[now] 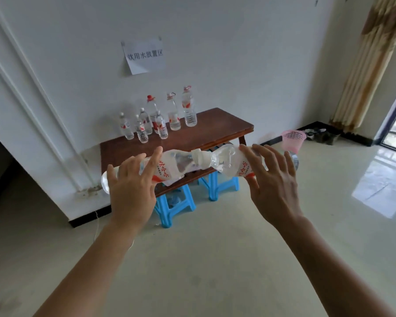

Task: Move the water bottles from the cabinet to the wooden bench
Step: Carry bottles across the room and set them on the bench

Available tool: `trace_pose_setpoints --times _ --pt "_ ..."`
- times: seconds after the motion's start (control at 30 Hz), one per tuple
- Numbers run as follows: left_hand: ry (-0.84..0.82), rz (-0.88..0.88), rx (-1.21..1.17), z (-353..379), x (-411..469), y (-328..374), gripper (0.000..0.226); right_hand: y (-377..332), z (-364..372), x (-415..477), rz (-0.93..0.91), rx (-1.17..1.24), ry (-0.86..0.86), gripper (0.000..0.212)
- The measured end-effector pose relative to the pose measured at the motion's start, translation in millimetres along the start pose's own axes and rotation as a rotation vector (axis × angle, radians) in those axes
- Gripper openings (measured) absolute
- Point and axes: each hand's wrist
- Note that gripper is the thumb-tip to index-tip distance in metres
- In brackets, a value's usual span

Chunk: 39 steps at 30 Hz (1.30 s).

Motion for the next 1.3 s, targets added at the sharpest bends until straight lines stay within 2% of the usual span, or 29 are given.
trace_pose_setpoints --times 0.3,0.57,0.73,0.93,1.03,1.17,1.3 --pt "-0.037 -0.116 0.038 118.5 118.5 -54.1 0.101 43.7 161.2 140.6 -0.112 0.029 -0.065 0.088" --pt "-0.094 -0.159 -0.004 285.3 236.6 -122.7 0.101 61.9 336.1 252.3 -0.173 0.044 -0.156 0.093" --pt "-0.146 -0.145 -0.061 372.4 340.6 -166.0 0.101 78.3 436.5 338.4 -0.161 -0.013 -0.247 0.102" --pt "-0.217 -0.148 -0.188 456.9 432.3 -194.9 0.091 101.1 524.5 404.1 -0.107 -0.031 -0.315 0.095" --pt "-0.244 -0.259 -0.443 512.5 462.5 -207.4 0.088 115.4 574.1 427.6 -0.081 0.002 -0.320 0.092" --pt "-0.230 -0.574 -0.906 595.3 484.5 -216.9 0.083 136.8 657.9 450.9 0.012 0.172 -0.376 0.087" --pt "-0.270 -0.832 -0.959 664.4 507.6 -217.7 0.079 157.8 744.7 467.9 0.212 0.410 -0.536 0.077"
Point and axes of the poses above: each hand's wrist, its own x-axis towards the middle knuckle, its own z-axis out of the palm, y = z × x, and after that the axes turned 5 degrees about -x, right-handed
